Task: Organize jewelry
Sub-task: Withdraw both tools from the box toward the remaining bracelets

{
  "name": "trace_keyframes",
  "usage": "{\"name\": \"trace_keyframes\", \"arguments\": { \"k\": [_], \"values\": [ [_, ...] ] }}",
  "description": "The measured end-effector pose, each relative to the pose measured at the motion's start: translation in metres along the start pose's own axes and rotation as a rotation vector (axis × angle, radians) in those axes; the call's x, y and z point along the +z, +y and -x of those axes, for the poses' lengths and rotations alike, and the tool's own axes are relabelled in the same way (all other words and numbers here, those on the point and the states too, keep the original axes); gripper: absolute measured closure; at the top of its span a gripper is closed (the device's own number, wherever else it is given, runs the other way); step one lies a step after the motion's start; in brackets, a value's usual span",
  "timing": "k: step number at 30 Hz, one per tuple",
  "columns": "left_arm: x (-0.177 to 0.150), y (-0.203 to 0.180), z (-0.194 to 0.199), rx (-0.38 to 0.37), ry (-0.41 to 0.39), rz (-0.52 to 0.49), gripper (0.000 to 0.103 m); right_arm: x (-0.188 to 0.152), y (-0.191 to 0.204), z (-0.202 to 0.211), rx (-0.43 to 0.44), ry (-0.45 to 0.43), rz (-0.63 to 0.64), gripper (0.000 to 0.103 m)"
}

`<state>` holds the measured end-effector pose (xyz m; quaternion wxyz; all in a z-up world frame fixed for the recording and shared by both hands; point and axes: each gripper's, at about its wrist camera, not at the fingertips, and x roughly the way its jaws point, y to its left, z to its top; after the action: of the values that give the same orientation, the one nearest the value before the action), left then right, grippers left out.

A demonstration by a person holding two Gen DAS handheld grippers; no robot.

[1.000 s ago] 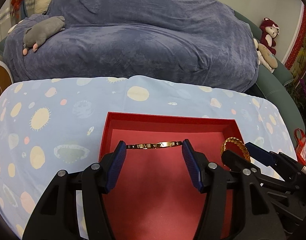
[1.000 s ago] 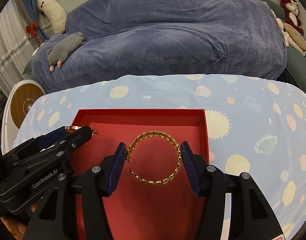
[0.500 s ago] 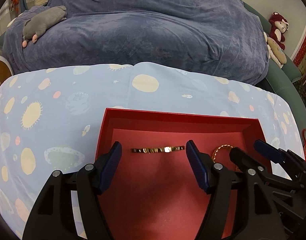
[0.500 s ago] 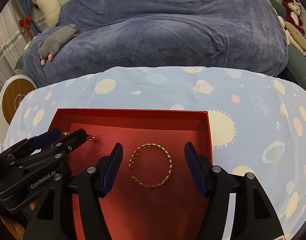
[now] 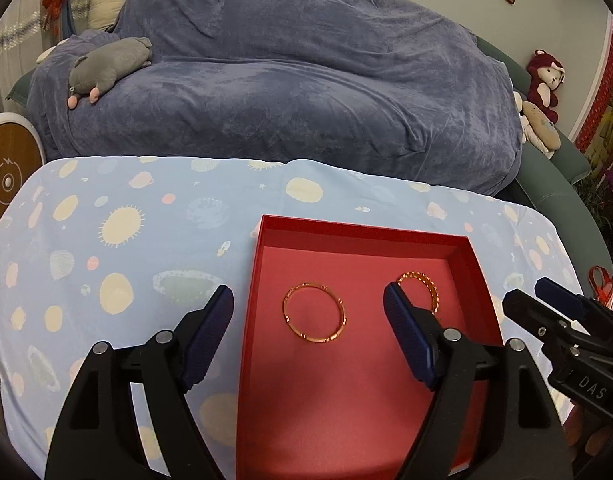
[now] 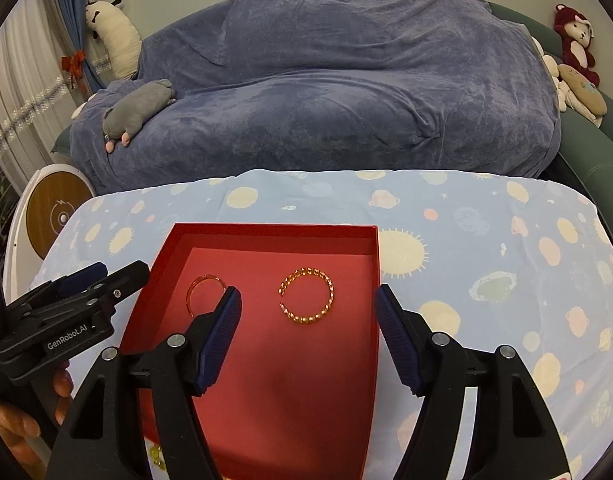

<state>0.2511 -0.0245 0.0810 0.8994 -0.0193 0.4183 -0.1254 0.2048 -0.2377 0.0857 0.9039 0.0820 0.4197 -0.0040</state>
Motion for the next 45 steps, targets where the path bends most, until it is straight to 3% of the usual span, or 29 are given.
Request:
{"name": "trace_keyframes", "arguments": {
  "k": [13, 26, 34, 45],
  "values": [
    [-0.092, 0.002, 0.079, 0.007, 0.022, -0.027, 0.029, -0.101, -0.001, 0.08, 0.005, 0.039, -0.045, 0.036],
    [-0.194, -0.002, 0.091, 0.02, 0.12, 0.011, 0.028, -0.205, 0.003, 0.09, -0.03, 0.157, -0.053, 0.036],
    [-0.213, -0.009, 0.076, 0.078, 0.116, -0.046, 0.03, -0.225, 0.006, 0.082, -0.032, 0.172, -0.037, 0.036],
    [-0.216, -0.016, 0.057, 0.061, 0.169, -0.078, 0.054, -0.231, 0.005, 0.073, -0.017, 0.201, -0.053, 0.036]
  ]
}}
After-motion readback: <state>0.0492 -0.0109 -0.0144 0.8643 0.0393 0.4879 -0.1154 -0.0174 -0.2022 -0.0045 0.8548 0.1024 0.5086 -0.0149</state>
